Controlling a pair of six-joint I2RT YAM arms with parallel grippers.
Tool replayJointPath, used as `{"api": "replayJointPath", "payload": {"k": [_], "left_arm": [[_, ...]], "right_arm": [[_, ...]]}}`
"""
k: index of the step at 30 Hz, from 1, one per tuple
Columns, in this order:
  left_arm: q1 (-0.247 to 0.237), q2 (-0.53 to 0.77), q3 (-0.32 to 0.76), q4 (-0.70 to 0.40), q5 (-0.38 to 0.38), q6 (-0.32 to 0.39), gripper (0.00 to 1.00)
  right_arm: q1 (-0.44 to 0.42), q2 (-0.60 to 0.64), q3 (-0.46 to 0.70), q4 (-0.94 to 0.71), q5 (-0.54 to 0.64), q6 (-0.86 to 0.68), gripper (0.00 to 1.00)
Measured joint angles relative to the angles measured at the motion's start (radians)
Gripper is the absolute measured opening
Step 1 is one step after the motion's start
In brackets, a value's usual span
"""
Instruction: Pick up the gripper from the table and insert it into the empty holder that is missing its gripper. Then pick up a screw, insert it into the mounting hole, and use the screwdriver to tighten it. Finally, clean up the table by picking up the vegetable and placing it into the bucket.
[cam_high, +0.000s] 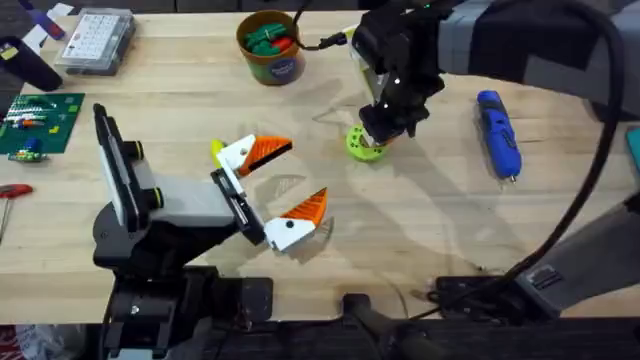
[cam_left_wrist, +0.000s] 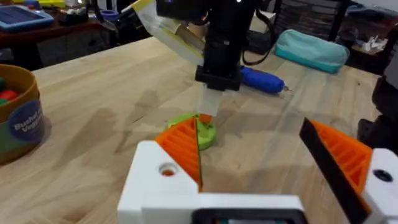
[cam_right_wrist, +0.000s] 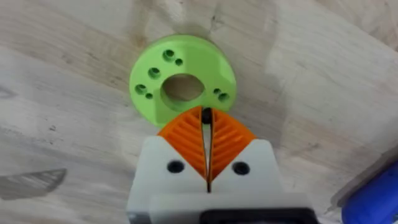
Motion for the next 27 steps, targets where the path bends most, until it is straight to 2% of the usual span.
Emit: {"api": "replayJointPath", "payload": {"k": [7, 18, 27], "left_arm": [[0.0, 0.0, 0.0, 0.0, 0.0, 0.0, 0.991], [0.0, 0.0, 0.0, 0.0, 0.0, 0.0, 0.991], [0.0, 0.0, 0.0, 0.0, 0.0, 0.0, 0.991]], "right_arm": [[0.0, -0.054, 0.054, -0.104, 0.0, 0.0, 0.003], [0.004, -0.217, 0.257, -0.282, 0.002, 0.003, 0.003], [0.044, -0.309, 0.416, -0.355, 0.007, 0.003, 0.003]]}}
